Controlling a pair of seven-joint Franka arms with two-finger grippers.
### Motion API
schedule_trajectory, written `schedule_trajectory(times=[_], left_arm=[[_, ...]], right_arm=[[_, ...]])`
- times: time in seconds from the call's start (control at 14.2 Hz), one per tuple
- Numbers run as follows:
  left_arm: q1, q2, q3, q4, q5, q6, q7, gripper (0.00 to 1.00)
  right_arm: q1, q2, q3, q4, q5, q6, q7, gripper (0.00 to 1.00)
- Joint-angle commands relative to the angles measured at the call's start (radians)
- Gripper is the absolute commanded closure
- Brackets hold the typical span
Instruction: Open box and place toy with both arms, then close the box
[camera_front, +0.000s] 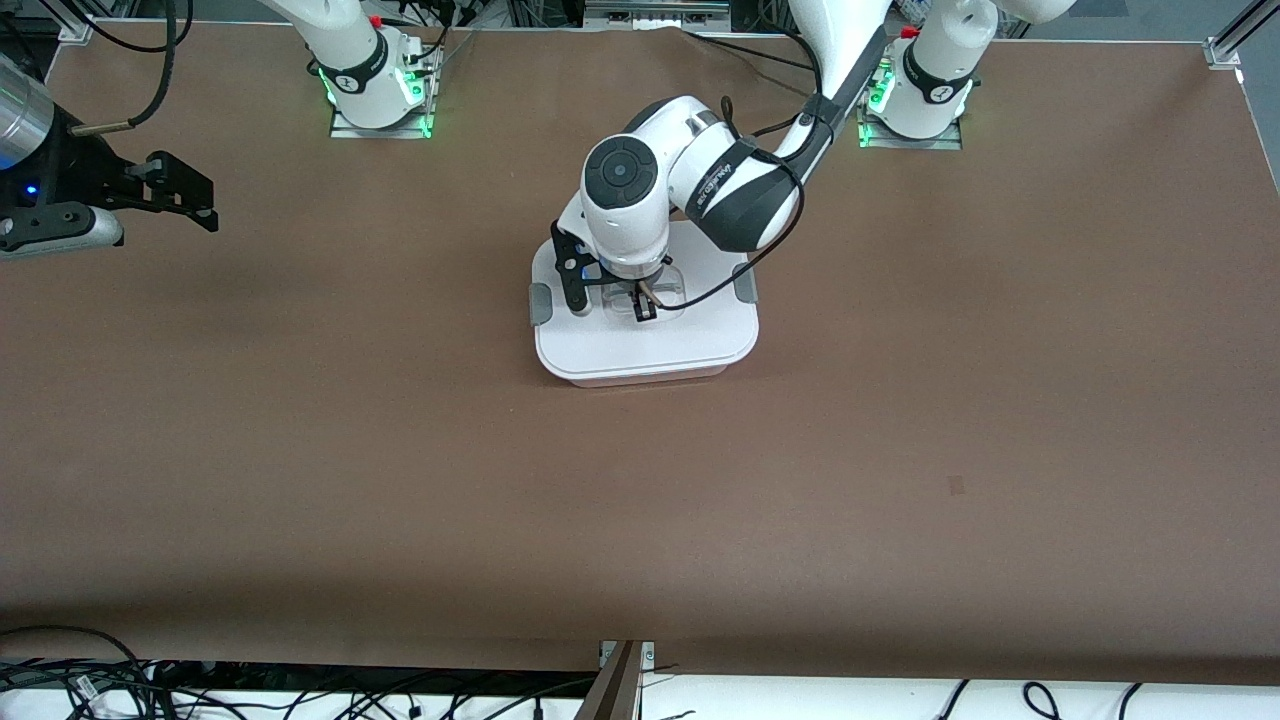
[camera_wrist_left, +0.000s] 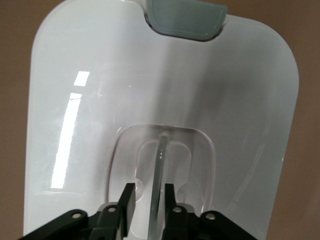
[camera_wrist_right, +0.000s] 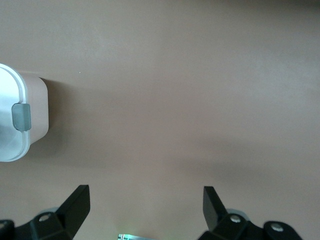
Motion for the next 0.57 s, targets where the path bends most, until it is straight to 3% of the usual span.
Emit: schedule_trajectory(times=[0.0, 0.49], left_arm=[[0.049, -0.013, -0.009, 0.035, 0.001, -0.035, -0.020, 0.00], [0.239, -0.015, 0.009, 0.156, -0.033, -0.127, -0.027, 0.00]], right_arm=[[-0.010, 0.009, 0.005, 0.021, 0.012, -0.004, 0.010, 0.00], [-0.010, 0.009, 0.005, 0.019, 0.012, -0.004, 0.010, 0.00]])
